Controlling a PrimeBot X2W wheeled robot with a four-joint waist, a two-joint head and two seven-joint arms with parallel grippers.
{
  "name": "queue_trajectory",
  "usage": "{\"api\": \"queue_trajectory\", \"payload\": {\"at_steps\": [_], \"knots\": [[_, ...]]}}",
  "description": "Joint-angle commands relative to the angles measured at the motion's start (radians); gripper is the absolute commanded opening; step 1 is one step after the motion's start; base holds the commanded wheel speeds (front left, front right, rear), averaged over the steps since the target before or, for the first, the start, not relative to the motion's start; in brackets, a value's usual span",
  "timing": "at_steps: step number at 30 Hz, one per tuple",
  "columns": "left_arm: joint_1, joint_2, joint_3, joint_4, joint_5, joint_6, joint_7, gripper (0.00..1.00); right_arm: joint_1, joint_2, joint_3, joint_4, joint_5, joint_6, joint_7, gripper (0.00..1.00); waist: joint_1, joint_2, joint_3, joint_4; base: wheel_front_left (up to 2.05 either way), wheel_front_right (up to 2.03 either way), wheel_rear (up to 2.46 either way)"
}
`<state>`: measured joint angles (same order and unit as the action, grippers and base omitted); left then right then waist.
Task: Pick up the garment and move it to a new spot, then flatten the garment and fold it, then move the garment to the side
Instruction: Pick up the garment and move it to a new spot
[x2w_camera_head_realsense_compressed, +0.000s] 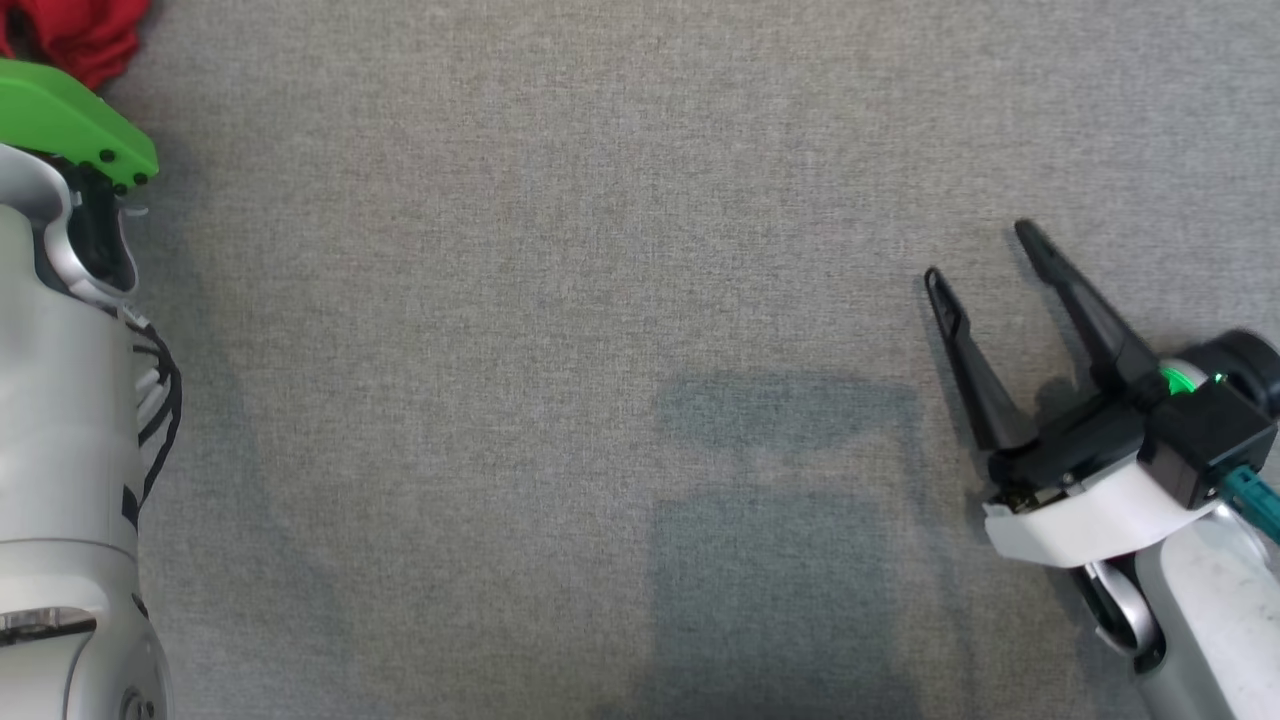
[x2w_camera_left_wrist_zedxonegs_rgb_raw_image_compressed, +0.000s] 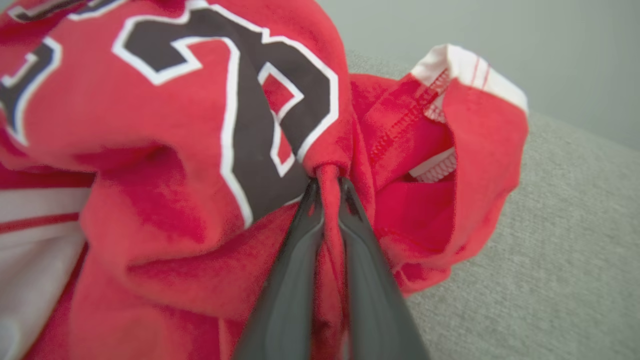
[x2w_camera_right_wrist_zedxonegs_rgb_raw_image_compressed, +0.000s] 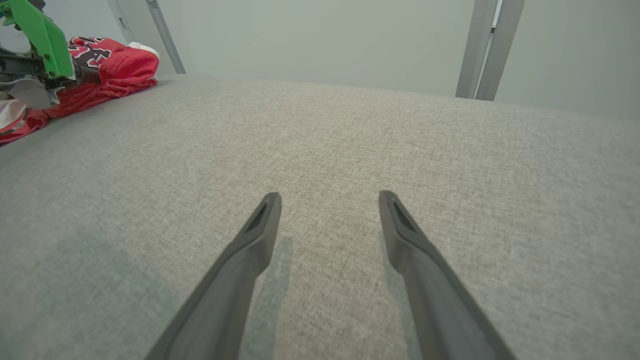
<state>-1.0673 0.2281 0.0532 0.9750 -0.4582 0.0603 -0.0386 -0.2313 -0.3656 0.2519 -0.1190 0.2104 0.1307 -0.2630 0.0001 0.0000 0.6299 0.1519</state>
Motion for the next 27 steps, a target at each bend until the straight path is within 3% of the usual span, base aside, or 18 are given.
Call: {"api": "queue_trajectory", "payload": {"at_steps": [1, 6, 10, 14, 20, 24, 27], "knots": [[0.02, 0.003, 0.004, -0.016, -0.011, -0.012, -0.025, 0.0, 0.028, 0.011, 0.0, 0.015, 0.008, 0.0, -0.003, 1.0, -0.0001, 0.0, -0.082, 0.022, 0.0, 0.0, 0.0], [0.09, 0.024, -0.012, -0.108, 0.003, -0.053, -0.084, 0.0, 0.086, 0.06, 0.004, 0.046, 0.015, 0.0, -0.003, 1.0, -0.0001, 0.0, -0.212, 0.027, 0.0, 0.0, 0.0], [0.154, 0.029, -0.042, -0.275, 0.015, -0.076, -0.051, 0.0, 0.126, 0.101, 0.002, 0.063, 0.021, 0.0, -0.003, 1.0, -0.0001, 0.0, -0.301, 0.012, 0.0, 0.0, 0.0], [0.241, 0.02, -0.078, -0.552, 0.004, -0.089, 0.056, 0.0, 0.154, 0.138, -0.009, 0.071, 0.023, 0.0, -0.003, 1.0, -0.0001, 0.0, -0.363, -0.019, 0.0, 0.0, 0.0], [0.385, 0.014, -0.148, -1.033, -0.007, -0.061, 0.261, 0.0, 0.168, 0.177, -0.013, 0.079, 0.024, 0.0, -0.003, 1.0, -0.0001, 0.0, -0.407, -0.104, 0.0, 0.0, 0.0], [0.46, -0.036, -0.245, -1.287, -0.037, -0.054, 0.37, 0.0, 0.167, 0.194, -0.025, 0.079, 0.025, 0.0, -0.003, 1.0, -0.0001, 0.0, -0.408, -0.174, 0.0, 0.0, 0.0], [0.502, -0.088, -0.343, -1.385, -0.062, -0.057, 0.417, 0.0, 0.169, 0.203, -0.037, 0.08, 0.025, 0.0, -0.003, 1.0, -0.0001, 0.0, -0.404, -0.224, 0.0, 0.0, 0.0]]}}
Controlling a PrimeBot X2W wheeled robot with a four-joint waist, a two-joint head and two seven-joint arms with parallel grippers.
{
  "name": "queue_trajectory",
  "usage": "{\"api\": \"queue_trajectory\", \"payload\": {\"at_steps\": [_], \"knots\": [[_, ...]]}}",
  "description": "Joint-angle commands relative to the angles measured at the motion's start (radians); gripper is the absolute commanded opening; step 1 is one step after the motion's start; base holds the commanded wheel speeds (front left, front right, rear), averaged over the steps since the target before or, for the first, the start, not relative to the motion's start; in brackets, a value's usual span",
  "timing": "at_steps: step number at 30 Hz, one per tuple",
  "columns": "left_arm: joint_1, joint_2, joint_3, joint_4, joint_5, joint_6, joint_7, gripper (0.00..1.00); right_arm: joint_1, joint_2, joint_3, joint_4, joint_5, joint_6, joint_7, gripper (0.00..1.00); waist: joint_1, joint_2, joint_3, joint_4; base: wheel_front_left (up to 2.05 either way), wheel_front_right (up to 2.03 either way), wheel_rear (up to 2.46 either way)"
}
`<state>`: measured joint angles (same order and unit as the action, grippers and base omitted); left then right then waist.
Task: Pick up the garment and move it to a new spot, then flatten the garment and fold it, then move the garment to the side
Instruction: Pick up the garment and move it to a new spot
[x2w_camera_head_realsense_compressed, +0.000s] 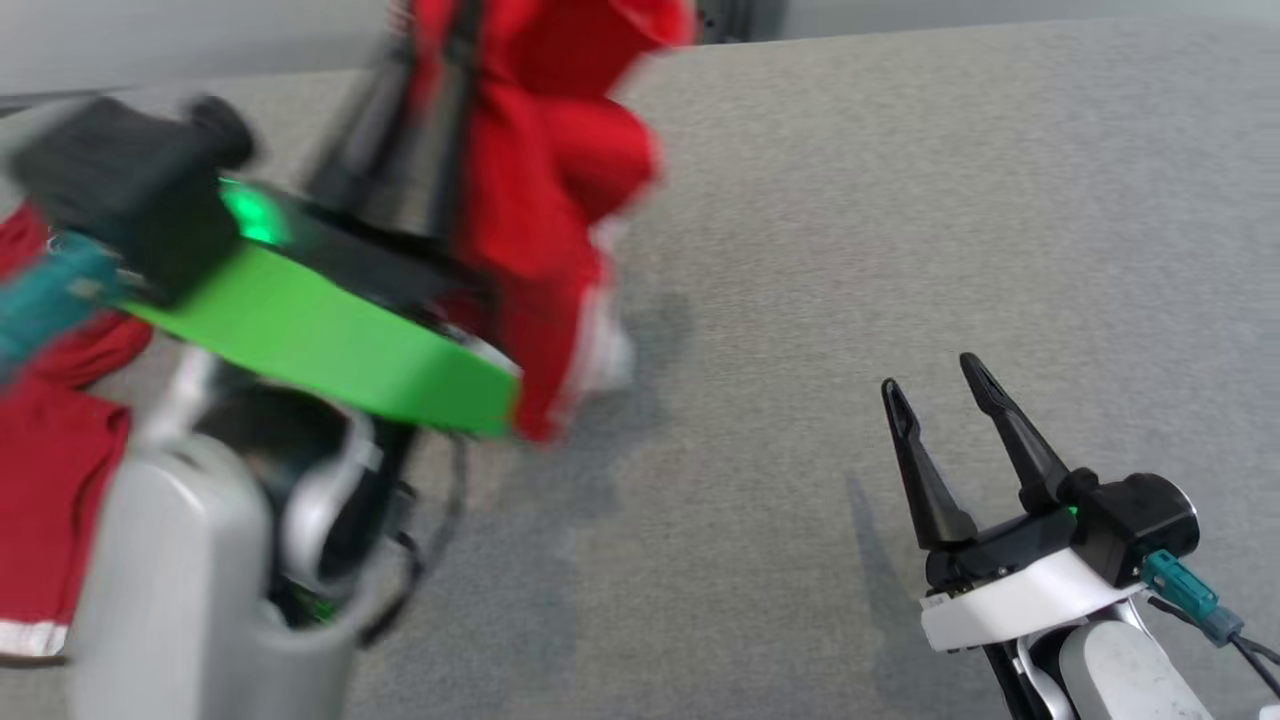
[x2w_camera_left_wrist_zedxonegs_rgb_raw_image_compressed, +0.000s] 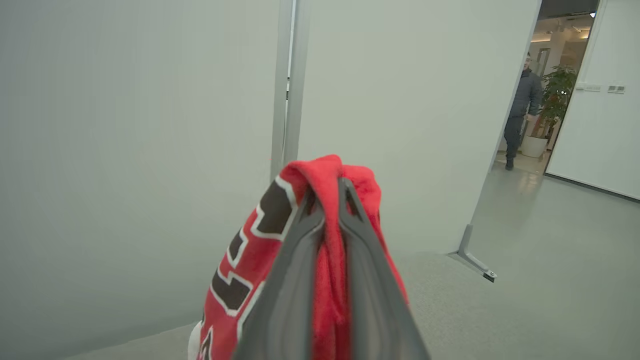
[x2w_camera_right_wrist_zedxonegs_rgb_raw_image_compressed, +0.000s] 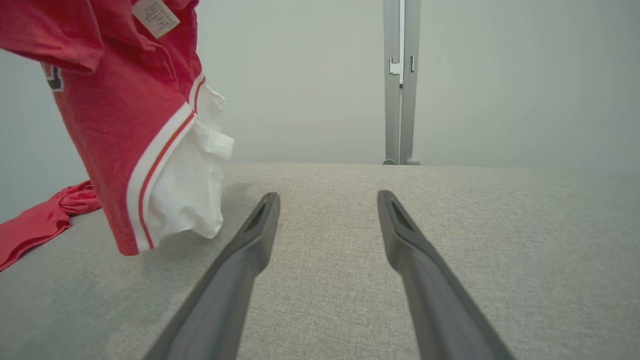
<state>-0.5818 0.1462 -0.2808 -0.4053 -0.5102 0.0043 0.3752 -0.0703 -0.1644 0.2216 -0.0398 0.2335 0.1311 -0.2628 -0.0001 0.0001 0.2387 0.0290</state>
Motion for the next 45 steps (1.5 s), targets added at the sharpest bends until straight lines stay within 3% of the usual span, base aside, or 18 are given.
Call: {"api": "queue_trajectory", "payload": {"at_steps": [1, 4, 8, 14, 19, 20, 21, 22, 23, 26, 31, 45], "knots": [[0.03, -0.022, -0.043, -0.026, -0.016, -0.001, 0.011, 0.0, 0.007, 0.006, -0.004, 0.002, 0.003, 0.0, -0.003, 1.0, 0.0001, -0.0001, -0.012, -0.123, 0.0, 0.0, 0.0], [0.065, -0.057, -0.137, -0.032, -0.028, 0.009, 0.017, 0.0, 0.004, 0.016, -0.01, 0.004, 0.004, -0.001, -0.003, 1.0, 0.0001, -0.0001, -0.009, -0.186, 0.0, 0.0, 0.0], [0.093, -0.081, -0.209, 0.075, -0.038, 0.028, -0.006, 0.0, -0.014, 0.038, -0.001, 0.007, 0.011, 0.0, -0.003, 1.0, 0.0001, -0.0001, 0.005, -0.285, 0.0, 0.0, 0.0], [0.036, -0.09, -0.261, 0.435, -0.056, 0.024, -0.087, 0.0, -0.025, 0.068, 0.012, 0.026, 0.021, 0.0, -0.003, 1.0, 0.0001, -0.0001, 0.036, -0.407, 0.0, 0.0, 0.0], [-0.032, -0.092, -0.27, 0.791, -0.003, 0.025, -0.244, 0.0, -0.028, 0.085, 0.025, 0.041, 0.025, 0.0, -0.003, 1.0, 0.0001, -0.0001, 0.043, -0.472, 0.0, 0.0, 0.0], [-0.041, -0.091, -0.262, 0.85, -0.009, 0.028, -0.28, 0.08, -0.027, 0.086, 0.027, 0.044, 0.024, 0.0, -0.003, 1.0, 0.0001, -0.0001, 0.042, -0.477, 0.0, 0.0, 0.0], [-0.049, -0.092, -0.263, 0.899, -0.005, 0.026, -0.313, 0.36, -0.024, 0.086, 0.027, 0.045, 0.023, -0.001, -0.003, 1.0, 0.0001, -0.0001, 0.04, -0.48, 0.0, 0.0, 0.0], [-0.056, -0.093, -0.262, 0.933, -0.006, 0.023, -0.342, 0.71, -0.02, 0.086, 0.024, 0.046, 0.021, -0.001, -0.003, 1.0, 0.0001, -0.0001, 0.037, -0.48, 0.0, 0.0, 0.0], [-0.061, -0.094, -0.263, 0.962, -0.02, 0.018, -0.372, 1.0, -0.013, 0.082, 0.014, 0.046, 0.017, -0.001, -0.003, 1.0, 0.0001, -0.0001, 0.032, -0.474, 0.0, 0.0, 0.0], [-0.071, -0.093, -0.284, 0.994, -0.052, 0.009, -0.474, 1.0, 0.008, 0.062, -0.008, 0.047, 0.002, -0.001, -0.003, 1.0, 0.0001, -0.0001, 0.011, -0.441, 0.0, 0.0, 0.0], [-0.031, -0.094, -0.308, 0.975, -0.063, 0.046, -0.602, 1.0, 0.03, 0.019, -0.05, 0.039, -0.017, -0.001, -0.003, 1.0, 0.0001, -0.0001, -0.041, -0.371, 0.0, 0.0, 0.0], [0.326, 0.017, -0.17, 0.727, 0.061, 0.125, -0.641, 1.0, 0.072, -0.06, -0.112, 0.028, -0.035, -0.001, -0.003, 1.0, 0.0001, -0.0001, -0.171, -0.155, 0.0, 0.0, 0.0]]}}
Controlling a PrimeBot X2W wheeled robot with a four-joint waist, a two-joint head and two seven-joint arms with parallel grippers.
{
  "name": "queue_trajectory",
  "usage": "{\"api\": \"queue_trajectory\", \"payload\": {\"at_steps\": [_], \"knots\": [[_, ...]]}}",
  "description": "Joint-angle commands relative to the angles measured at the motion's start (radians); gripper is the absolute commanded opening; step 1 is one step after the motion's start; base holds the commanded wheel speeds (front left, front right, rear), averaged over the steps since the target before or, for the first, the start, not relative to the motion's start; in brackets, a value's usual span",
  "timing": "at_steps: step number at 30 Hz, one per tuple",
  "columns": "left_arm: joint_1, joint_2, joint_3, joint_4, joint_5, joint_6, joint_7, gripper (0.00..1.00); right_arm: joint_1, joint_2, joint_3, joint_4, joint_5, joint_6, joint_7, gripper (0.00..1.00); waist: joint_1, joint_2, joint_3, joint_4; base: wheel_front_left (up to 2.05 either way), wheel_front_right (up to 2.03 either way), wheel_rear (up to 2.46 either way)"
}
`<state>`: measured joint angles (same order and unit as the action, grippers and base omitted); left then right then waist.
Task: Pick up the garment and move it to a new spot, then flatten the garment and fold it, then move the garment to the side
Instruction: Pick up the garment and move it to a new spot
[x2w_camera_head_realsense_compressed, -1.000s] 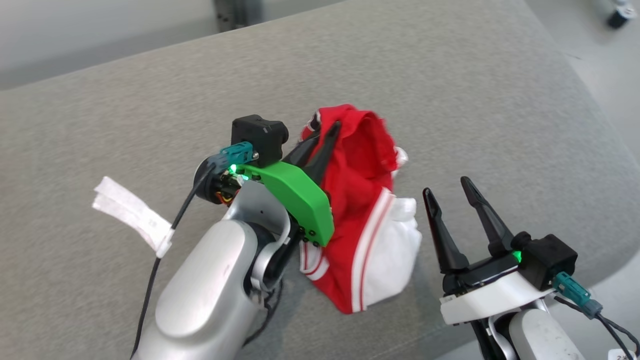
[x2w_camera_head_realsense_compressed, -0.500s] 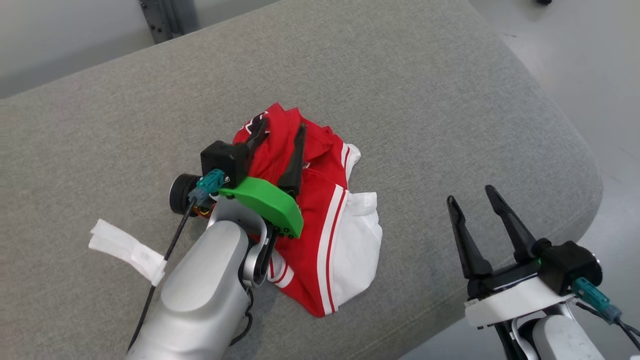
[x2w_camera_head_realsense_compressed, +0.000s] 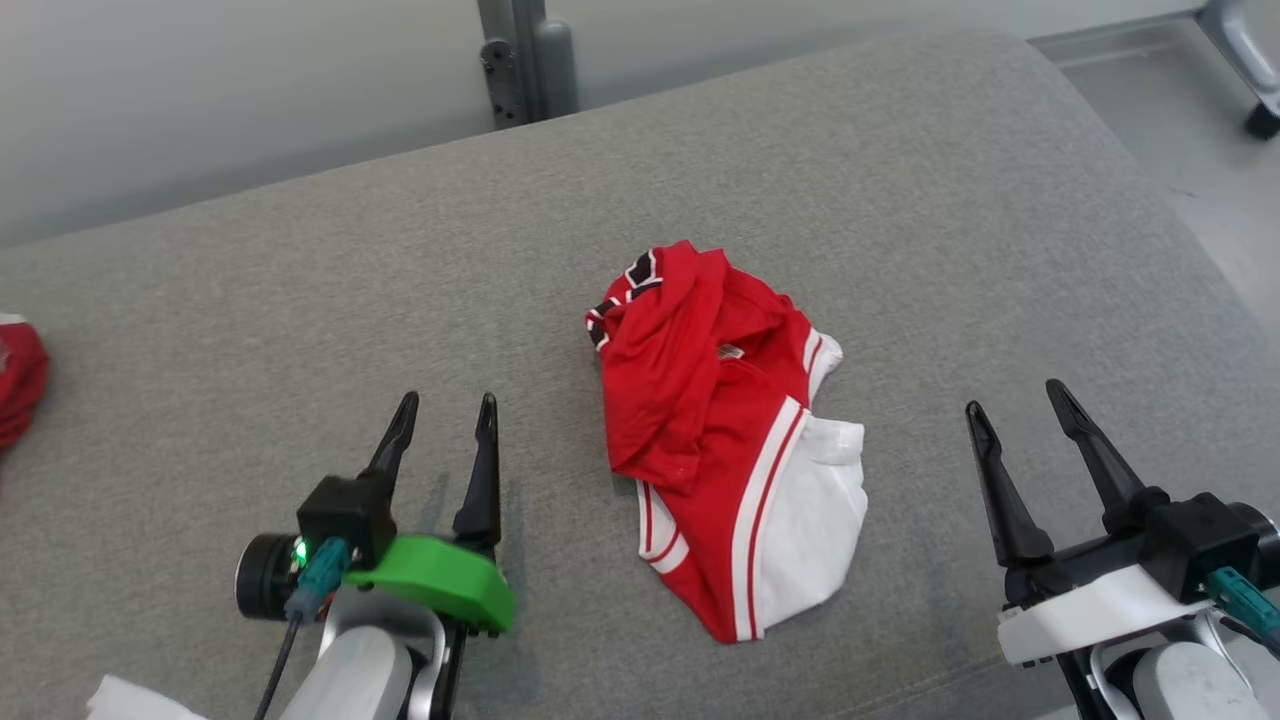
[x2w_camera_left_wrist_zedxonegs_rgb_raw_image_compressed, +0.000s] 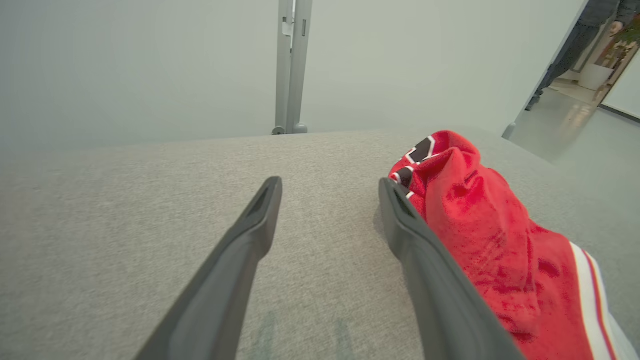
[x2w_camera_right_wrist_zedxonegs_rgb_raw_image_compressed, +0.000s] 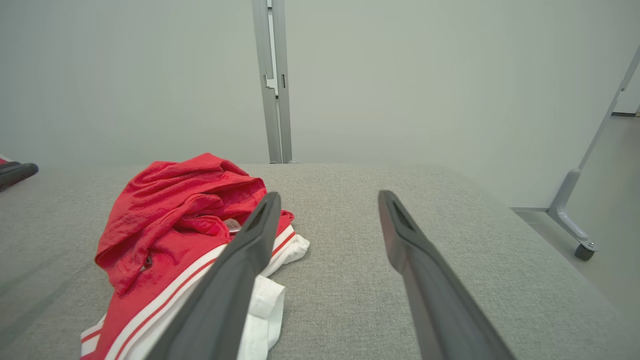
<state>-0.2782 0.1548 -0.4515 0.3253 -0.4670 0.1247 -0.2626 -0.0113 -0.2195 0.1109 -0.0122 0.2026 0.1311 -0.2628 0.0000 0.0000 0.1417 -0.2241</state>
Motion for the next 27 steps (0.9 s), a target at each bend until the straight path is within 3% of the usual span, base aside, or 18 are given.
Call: {"api": "queue_trajectory", "payload": {"at_steps": [1, 10, 20, 27], "knots": [[0.05, 0.012, 0.013, -0.024, 0.027, 0.0, -0.003, 1.0, 0.016, -0.008, -0.005, 0.003, -0.004, -0.001, -0.003, 1.0, 0.0, 0.0, -0.079, 0.111, 0.0, 0.0, 0.0], [0.286, 0.015, 0.188, -0.141, 0.113, -0.017, -0.003, 1.0, 0.026, -0.019, -0.021, 0.041, -0.006, -0.001, -0.003, 1.0, 0.0, 0.0, -0.107, 0.172, 0.0, 0.0, 0.0], [0.395, -0.042, 0.372, -0.199, 0.205, -0.097, -0.003, 1.0, 0.026, -0.019, -0.016, 0.111, 0.005, -0.001, -0.003, 1.0, 0.0, 0.0, -0.129, 0.193, 0.0, 0.0, 0.0], [0.417, -0.076, 0.438, -0.193, 0.249, -0.153, -0.003, 1.0, 0.028, -0.014, -0.017, 0.136, 0.007, -0.001, -0.003, 1.0, 0.0, 0.0, -0.141, 0.219, 0.0, 0.0, 0.0]]}}
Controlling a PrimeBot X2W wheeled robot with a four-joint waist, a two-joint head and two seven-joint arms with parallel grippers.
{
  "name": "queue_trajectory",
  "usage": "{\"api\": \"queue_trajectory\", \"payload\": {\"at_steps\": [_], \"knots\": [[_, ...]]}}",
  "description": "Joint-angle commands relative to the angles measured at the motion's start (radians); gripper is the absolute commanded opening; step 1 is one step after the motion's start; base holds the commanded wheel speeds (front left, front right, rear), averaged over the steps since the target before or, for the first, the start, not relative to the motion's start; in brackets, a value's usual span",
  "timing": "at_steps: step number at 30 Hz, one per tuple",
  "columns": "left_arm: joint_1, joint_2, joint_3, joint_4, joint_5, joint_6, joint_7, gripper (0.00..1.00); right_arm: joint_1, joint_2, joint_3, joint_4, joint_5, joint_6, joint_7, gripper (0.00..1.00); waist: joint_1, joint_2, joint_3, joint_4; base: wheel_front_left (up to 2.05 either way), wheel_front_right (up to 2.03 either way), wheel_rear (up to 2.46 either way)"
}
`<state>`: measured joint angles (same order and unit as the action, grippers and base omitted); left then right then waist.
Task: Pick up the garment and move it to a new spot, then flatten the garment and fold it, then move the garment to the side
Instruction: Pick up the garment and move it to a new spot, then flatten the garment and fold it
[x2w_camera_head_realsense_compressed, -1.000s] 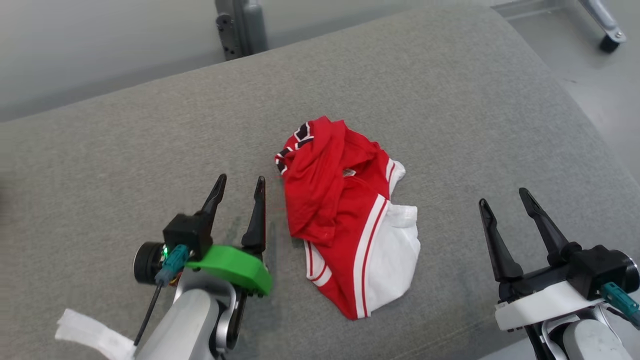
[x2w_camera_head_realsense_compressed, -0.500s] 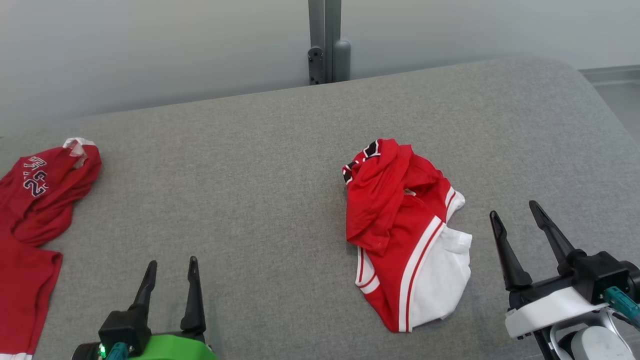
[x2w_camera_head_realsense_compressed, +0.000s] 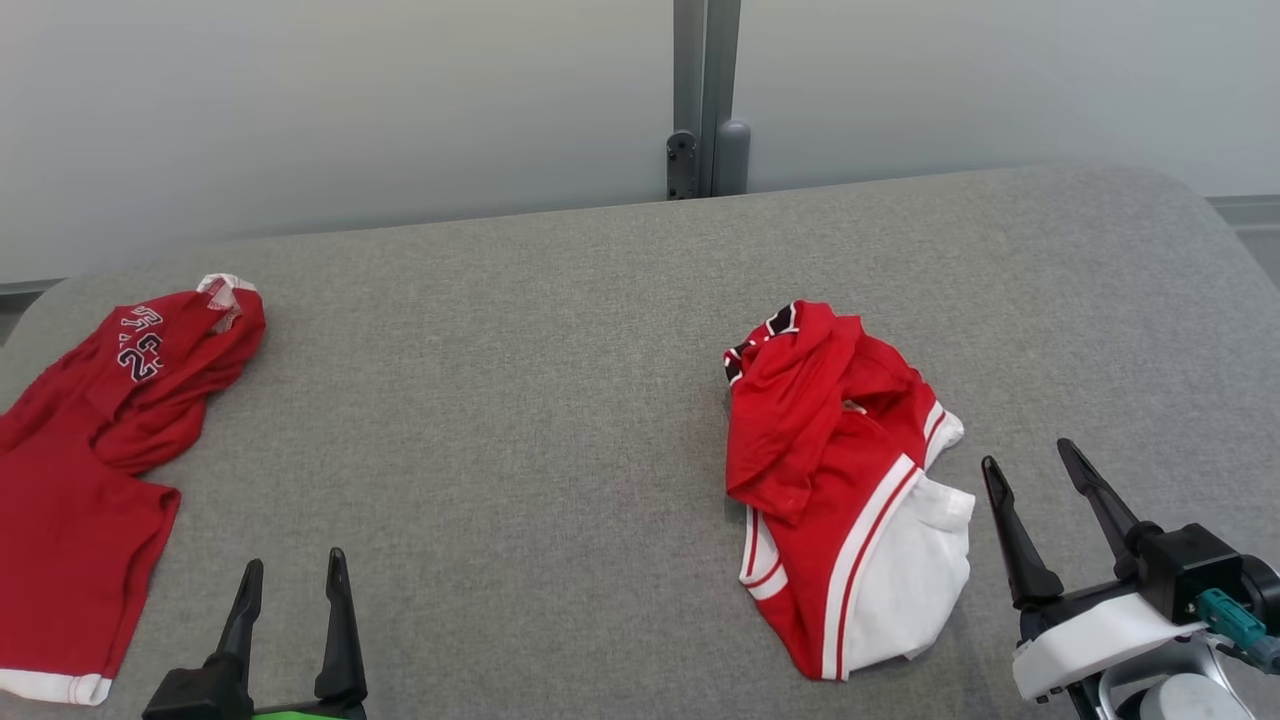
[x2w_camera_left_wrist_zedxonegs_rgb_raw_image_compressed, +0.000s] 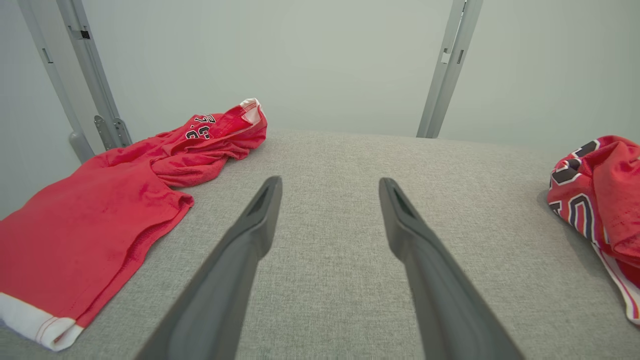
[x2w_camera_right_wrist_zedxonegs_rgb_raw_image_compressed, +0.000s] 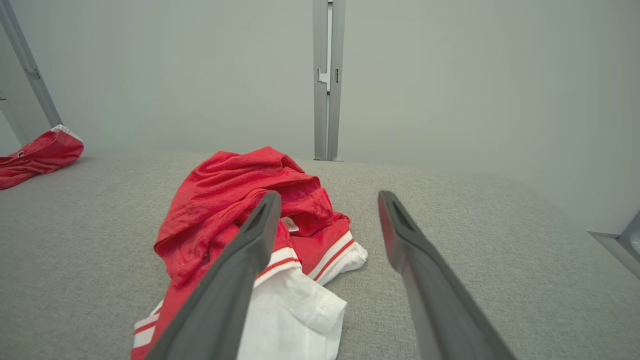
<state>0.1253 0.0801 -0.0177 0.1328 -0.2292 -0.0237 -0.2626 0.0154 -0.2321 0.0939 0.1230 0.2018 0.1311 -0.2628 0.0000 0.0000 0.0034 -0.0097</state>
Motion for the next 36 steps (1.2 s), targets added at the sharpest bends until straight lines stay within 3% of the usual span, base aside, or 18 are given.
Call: {"api": "queue_trajectory", "payload": {"at_steps": [1, 20, 24, 29, 36], "knots": [[0.014, -0.005, 0.01, 0.001, 0.016, -0.011, -0.003, 1.0, 0.0, -0.001, -0.001, 0.002, 0.009, -0.001, -0.003, 1.0, 0.0, 0.0, -0.002, 0.007, 0.0, 0.0, 0.0], [-0.02, -0.029, 0.014, 0.01, 0.046, -0.08, -0.003, 1.0, -0.004, 0.0, 0.003, -0.005, 0.011, -0.001, -0.003, 1.0, 0.0, 0.0, 0.002, -0.003, 0.0, 0.0, 0.0], [-0.051, -0.03, -0.103, -0.012, 0.017, -0.096, -0.003, 1.0, -0.016, -0.007, -0.005, -0.024, 0.013, -0.001, -0.003, 1.0, 0.0, 0.0, 0.021, -0.024, 0.0, 0.0, 0.0], [-0.131, -0.028, -0.339, -0.014, -0.032, -0.105, 0.046, 1.0, -0.044, -0.001, -0.012, -0.061, 0.011, -0.001, -0.003, 1.0, 0.0, 0.0, 0.083, -0.081, 0.0, 0.0, 0.0], [-0.257, -0.027, -0.621, 0.107, -0.138, -0.107, 0.131, 1.0, -0.082, 0.024, -0.013, -0.09, 0.013, -0.001, -0.003, 1.0, 0.0, 0.0, 0.162, -0.179, 0.0, 0.0, 0.0]]}}
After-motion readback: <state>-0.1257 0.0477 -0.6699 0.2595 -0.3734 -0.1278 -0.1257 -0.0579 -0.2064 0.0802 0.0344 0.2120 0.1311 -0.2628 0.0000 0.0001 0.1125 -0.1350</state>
